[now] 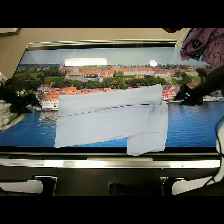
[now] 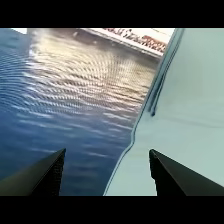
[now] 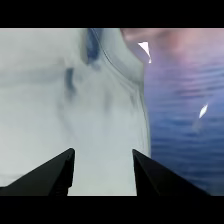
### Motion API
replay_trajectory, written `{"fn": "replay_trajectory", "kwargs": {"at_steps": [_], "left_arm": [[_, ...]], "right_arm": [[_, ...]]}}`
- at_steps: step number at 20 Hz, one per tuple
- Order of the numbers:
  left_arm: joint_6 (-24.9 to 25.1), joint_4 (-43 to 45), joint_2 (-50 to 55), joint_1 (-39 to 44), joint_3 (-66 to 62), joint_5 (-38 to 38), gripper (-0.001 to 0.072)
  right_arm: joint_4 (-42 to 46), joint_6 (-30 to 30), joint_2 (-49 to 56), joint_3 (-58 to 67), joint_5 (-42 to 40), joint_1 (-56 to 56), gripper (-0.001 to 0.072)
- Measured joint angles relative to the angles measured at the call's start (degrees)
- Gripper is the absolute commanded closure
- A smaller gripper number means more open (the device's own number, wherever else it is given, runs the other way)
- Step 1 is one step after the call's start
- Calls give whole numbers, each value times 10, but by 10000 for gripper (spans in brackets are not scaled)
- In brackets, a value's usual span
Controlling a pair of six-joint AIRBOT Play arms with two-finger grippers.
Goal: Fold the clothes and pants, and hang the long-sleeved shirts on hangers.
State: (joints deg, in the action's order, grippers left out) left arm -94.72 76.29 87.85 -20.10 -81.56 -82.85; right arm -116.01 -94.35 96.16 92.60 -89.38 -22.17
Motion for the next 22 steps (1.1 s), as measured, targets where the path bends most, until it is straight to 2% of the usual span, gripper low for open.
{"fn": "replay_trajectory", "kwargs": {"at_steps": [7,10,15,16,17,18,19,22], "left_arm": [[3,-69,-197,-49,299,109,105],[4,-77,-227,-53,347,119,105],[4,-84,-242,-54,371,119,105],[4,-85,-243,-55,372,119,105],[6,-85,-244,-56,374,116,105],[11,-87,-244,-57,374,113,105],[19,-88,-244,-63,376,107,106],[49,-88,-243,-98,385,87,106]], "right_arm": [[-26,-54,-209,-406,69,-74,289],[-29,-68,-241,-506,94,-79,289],[-45,-80,-256,-585,132,-82,302],[-52,-81,-257,-593,143,-82,330],[-60,-81,-257,-598,151,-82,411],[-67,-83,-258,-603,160,-82,577],[-72,-83,-258,-605,165,-82,680],[-83,-91,-259,-610,167,-82,681]]}}
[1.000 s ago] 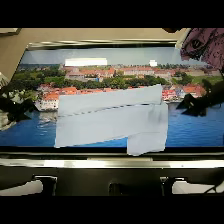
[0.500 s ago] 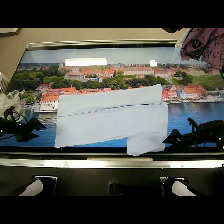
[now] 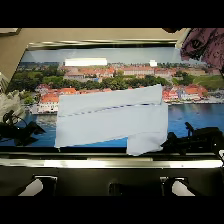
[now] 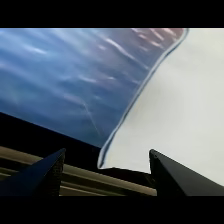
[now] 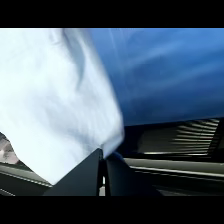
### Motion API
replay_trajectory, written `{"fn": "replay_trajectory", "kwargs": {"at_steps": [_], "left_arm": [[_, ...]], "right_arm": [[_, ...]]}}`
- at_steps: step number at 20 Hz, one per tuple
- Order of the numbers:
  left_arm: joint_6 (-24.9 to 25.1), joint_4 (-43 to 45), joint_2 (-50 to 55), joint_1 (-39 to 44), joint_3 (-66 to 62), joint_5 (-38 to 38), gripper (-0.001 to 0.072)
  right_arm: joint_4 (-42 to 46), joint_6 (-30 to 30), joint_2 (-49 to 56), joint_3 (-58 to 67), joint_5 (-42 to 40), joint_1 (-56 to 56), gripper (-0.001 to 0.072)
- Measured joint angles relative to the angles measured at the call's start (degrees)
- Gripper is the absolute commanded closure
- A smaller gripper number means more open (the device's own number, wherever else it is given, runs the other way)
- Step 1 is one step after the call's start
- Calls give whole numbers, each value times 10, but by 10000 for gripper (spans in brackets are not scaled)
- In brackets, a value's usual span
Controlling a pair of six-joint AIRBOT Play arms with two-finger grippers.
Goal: Fold the clothes and pants, and hang the long-sleeved shirts on hangers.
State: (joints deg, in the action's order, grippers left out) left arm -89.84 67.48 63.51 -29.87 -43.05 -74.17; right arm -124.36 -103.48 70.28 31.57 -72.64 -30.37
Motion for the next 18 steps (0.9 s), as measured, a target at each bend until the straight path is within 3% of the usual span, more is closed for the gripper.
{"fn": "replay_trajectory", "kwargs": {"at_steps": [8,18], "left_arm": [[66,-19,0,-63,103,-9,108],[100,-82,5,-10,134,43,116]], "right_arm": [[-9,-7,0,-2,1,0,681],[-10,-9,0,-2,2,0,681]]}}
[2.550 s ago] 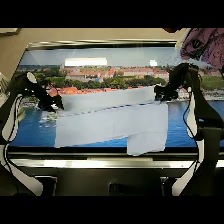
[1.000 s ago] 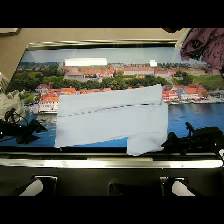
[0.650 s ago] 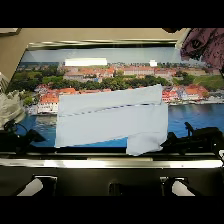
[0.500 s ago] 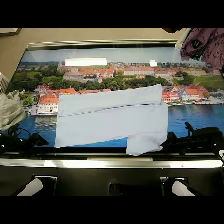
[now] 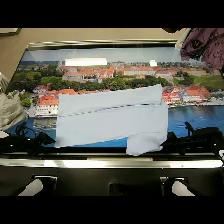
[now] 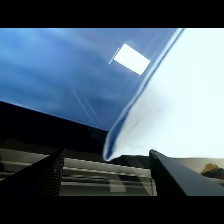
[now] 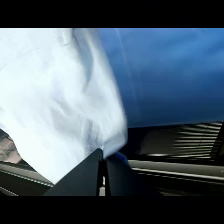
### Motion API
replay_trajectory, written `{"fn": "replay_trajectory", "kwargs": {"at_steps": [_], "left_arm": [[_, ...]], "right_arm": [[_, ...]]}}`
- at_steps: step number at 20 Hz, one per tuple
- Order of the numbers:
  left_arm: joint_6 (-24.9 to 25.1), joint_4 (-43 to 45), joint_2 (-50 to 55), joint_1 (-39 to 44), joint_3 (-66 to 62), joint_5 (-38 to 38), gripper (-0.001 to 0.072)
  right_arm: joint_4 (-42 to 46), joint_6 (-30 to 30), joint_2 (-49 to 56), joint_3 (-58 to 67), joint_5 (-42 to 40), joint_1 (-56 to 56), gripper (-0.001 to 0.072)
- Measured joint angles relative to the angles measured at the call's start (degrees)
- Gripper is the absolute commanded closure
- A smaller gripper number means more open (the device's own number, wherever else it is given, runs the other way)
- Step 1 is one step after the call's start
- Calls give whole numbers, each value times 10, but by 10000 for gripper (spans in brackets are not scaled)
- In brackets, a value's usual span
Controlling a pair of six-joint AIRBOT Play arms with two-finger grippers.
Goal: Fold the clothes and pants, and hang the long-sleeved shirts on hangers.
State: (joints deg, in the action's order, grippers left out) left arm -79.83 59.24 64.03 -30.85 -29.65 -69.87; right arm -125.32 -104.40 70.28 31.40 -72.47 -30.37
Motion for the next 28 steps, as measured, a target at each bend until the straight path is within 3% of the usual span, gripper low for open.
{"fn": "replay_trajectory", "kwargs": {"at_steps": [1,2,5,6,11,18,22,28], "left_arm": [[0,-7,5,8,0,3,119],[0,-14,12,16,0,5,209],[1,-26,38,39,1,23,622],[1,-29,46,46,1,32,688],[-8,-28,52,59,-10,39,690],[-120,64,-70,63,-30,-49,690],[-155,87,-140,66,-32,-85,690],[-169,58,-141,89,-47,-35,691]], "right_arm": [[0,0,0,0,0,0,681],[0,0,0,0,0,0,681],[0,0,0,0,-1,0,681],[0,0,0,0,-1,0,681],[3,5,-18,0,-10,0,684],[73,98,-189,0,-95,0,684],[83,143,-290,14,-150,0,684],[19,144,-263,105,-127,1,684]]}}
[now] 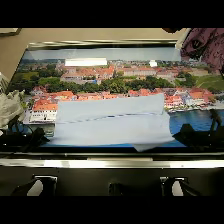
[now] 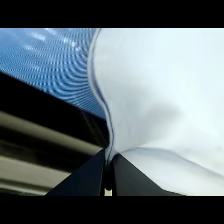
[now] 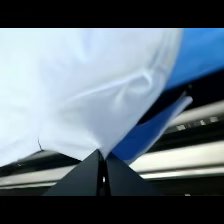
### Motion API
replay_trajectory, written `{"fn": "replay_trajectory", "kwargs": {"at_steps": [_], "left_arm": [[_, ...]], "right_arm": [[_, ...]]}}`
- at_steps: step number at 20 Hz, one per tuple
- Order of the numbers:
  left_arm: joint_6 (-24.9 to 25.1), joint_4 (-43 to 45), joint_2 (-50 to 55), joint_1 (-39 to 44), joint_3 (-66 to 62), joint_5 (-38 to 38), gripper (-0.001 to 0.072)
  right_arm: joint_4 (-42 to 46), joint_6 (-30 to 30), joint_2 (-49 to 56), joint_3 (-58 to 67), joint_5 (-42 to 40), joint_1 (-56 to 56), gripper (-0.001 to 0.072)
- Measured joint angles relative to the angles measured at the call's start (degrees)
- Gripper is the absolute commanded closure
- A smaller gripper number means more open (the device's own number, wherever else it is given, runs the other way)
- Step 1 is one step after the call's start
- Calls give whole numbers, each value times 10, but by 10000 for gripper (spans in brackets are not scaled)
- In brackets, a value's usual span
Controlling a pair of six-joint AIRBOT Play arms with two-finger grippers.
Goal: Fold the clothes and pants, and hang the long-sleeved shirts on hangers.
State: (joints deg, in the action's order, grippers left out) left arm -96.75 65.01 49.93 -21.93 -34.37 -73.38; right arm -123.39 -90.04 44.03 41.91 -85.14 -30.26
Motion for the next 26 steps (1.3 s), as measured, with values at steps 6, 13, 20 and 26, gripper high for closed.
{"fn": "replay_trajectory", "kwargs": {"at_steps": [6,13,20,26], "left_arm": [[-3,-16,99,54,-69,78,691],[-3,-18,261,79,-223,119,691],[-1,-15,398,99,-367,125,691],[-3,-14,491,116,-444,125,599]], "right_arm": [[-22,-18,156,100,132,115,684],[32,27,334,257,243,186,684],[46,42,455,388,263,193,684],[33,42,525,420,292,195,680]]}}
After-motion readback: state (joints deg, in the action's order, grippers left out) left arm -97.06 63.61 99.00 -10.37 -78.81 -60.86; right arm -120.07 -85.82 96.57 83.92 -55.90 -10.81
